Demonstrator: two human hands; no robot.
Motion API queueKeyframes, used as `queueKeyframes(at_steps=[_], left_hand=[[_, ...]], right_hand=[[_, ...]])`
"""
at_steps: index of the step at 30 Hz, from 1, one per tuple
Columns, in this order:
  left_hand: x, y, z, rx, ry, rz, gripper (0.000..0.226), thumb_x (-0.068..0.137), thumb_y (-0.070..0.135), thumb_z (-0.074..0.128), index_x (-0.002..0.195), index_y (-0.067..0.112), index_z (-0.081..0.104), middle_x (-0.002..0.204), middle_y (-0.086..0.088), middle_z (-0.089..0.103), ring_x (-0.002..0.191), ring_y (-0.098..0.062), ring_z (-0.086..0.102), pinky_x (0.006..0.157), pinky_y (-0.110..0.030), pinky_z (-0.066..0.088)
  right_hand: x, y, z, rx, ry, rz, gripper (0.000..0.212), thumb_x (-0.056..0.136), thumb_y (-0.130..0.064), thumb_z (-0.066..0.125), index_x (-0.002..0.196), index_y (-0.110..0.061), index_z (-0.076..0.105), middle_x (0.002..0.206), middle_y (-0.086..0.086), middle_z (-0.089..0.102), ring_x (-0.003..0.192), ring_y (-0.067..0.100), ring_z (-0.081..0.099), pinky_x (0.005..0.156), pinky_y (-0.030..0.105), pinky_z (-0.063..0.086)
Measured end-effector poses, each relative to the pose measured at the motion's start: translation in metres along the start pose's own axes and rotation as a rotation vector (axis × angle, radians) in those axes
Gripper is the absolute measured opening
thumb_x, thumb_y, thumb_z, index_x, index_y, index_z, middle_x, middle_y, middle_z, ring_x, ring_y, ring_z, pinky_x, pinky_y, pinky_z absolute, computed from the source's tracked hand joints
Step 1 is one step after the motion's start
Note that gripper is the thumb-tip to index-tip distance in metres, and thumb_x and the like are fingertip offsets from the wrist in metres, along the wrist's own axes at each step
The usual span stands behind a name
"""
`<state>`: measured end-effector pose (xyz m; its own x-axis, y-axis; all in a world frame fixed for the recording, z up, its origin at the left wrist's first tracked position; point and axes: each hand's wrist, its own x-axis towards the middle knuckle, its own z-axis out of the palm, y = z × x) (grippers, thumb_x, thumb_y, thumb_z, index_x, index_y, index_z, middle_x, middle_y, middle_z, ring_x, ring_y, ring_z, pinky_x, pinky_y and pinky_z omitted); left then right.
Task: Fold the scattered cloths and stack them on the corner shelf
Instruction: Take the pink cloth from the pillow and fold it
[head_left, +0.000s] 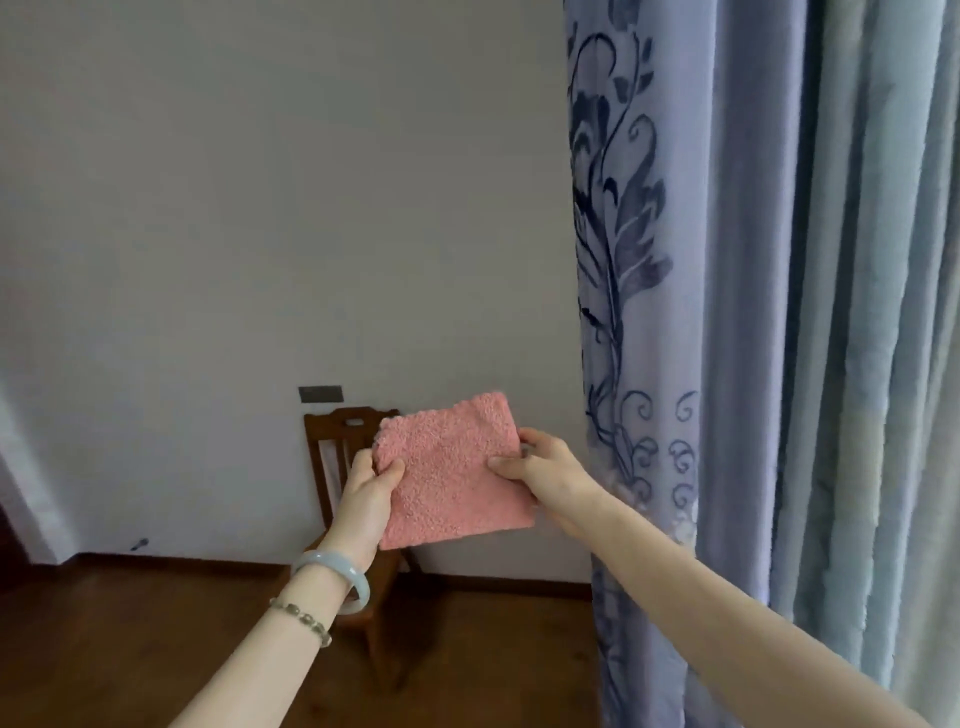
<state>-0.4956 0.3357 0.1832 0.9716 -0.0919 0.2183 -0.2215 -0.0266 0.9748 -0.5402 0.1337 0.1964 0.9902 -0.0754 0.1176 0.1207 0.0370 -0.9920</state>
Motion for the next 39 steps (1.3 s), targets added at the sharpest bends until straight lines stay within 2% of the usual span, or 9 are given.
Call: queueKeyframes(at_steps=[5, 8, 10, 15, 22, 27, 32, 35, 39], left_hand=[[0.096, -0.028, -0.032, -0.02, 0.065, -0.01, 0.012, 0.096, 0.03, 0.051, 0.101, 0.042, 0.052, 0.124, 0.003, 0.056, 0.117, -0.022, 0.053, 0.102, -0.05, 0.043], [0.162, -0.041, -0.053, -0.078, 0.156, 0.009, 0.017, 0.096, 0.026, 0.053, 0.112, 0.027, 0.048, 0.118, 0.009, 0.05, 0.117, -0.017, 0.048, 0.102, -0.038, 0.039], [0.196, -0.041, -0.067, -0.067, 0.2, 0.02, 0.027, 0.099, 0.019, 0.047, 0.125, 0.019, 0.041, 0.119, 0.005, 0.046, 0.113, -0.015, 0.045, 0.093, -0.031, 0.038], [0.276, -0.048, -0.114, -0.02, 0.275, 0.015, 0.007, 0.099, 0.015, 0.046, 0.105, 0.019, 0.045, 0.112, -0.002, 0.057, 0.091, -0.01, 0.056, 0.072, -0.023, 0.045], [0.346, -0.08, -0.192, 0.016, 0.406, -0.076, 0.03, 0.097, 0.025, 0.049, 0.125, 0.016, 0.042, 0.132, -0.008, 0.052, 0.117, -0.028, 0.053, 0.1, -0.048, 0.044], [0.392, -0.105, -0.244, 0.041, 0.567, -0.088, 0.021, 0.098, 0.022, 0.047, 0.116, 0.01, 0.045, 0.111, -0.007, 0.057, 0.089, -0.016, 0.06, 0.066, -0.026, 0.047], [0.451, -0.111, -0.31, 0.111, 0.73, -0.082, 0.014, 0.099, 0.018, 0.046, 0.108, 0.008, 0.046, 0.102, -0.005, 0.057, 0.082, -0.011, 0.058, 0.062, -0.023, 0.049], [0.475, -0.107, -0.348, 0.182, 0.815, -0.07, 0.018, 0.099, 0.021, 0.046, 0.113, 0.011, 0.046, 0.106, -0.003, 0.055, 0.093, -0.014, 0.057, 0.072, -0.027, 0.048], [0.487, -0.115, -0.411, 0.215, 0.938, -0.092, 0.015, 0.098, 0.023, 0.045, 0.11, 0.014, 0.045, 0.106, 0.0, 0.053, 0.098, -0.016, 0.054, 0.072, -0.029, 0.045]], right_hand=[[0.115, 0.021, 0.033, 0.059, -0.023, 0.005, 0.033, 0.085, -0.001, 0.062, 0.118, -0.007, 0.057, 0.112, 0.01, 0.066, 0.101, 0.024, 0.064, 0.085, 0.034, 0.054], [0.195, 0.031, 0.062, 0.083, -0.041, 0.003, 0.035, 0.084, 0.003, 0.062, 0.118, -0.002, 0.056, 0.117, 0.016, 0.064, 0.106, 0.028, 0.063, 0.091, 0.04, 0.052], [0.237, 0.033, 0.08, 0.115, -0.068, 0.016, 0.033, 0.084, 0.005, 0.061, 0.116, -0.002, 0.056, 0.118, 0.016, 0.064, 0.105, 0.028, 0.063, 0.092, 0.042, 0.052], [0.327, 0.037, 0.122, 0.165, -0.168, 0.024, 0.035, 0.084, 0.005, 0.061, 0.117, -0.005, 0.057, 0.115, 0.012, 0.066, 0.103, 0.025, 0.065, 0.092, 0.04, 0.052], [0.434, 0.055, 0.201, 0.141, -0.363, 0.044, 0.038, 0.083, -0.002, 0.066, 0.118, -0.012, 0.057, 0.112, 0.006, 0.066, 0.103, 0.02, 0.063, 0.091, 0.038, 0.052], [0.519, 0.083, 0.269, 0.148, -0.522, 0.055, 0.041, 0.083, -0.005, 0.067, 0.121, -0.015, 0.055, 0.114, 0.005, 0.065, 0.105, 0.02, 0.063, 0.094, 0.042, 0.051], [0.608, 0.093, 0.349, 0.164, -0.677, 0.09, 0.04, 0.086, -0.004, 0.065, 0.123, -0.012, 0.053, 0.117, 0.008, 0.063, 0.104, 0.022, 0.063, 0.09, 0.041, 0.053], [0.649, 0.09, 0.399, 0.203, -0.775, 0.1, 0.035, 0.086, 0.001, 0.063, 0.118, -0.012, 0.054, 0.109, 0.006, 0.064, 0.096, 0.018, 0.064, 0.076, 0.032, 0.055], [0.68, 0.092, 0.475, 0.211, -0.909, 0.11, 0.03, 0.086, 0.003, 0.061, 0.11, -0.014, 0.056, 0.108, 0.007, 0.065, 0.094, 0.018, 0.064, 0.076, 0.031, 0.054]])
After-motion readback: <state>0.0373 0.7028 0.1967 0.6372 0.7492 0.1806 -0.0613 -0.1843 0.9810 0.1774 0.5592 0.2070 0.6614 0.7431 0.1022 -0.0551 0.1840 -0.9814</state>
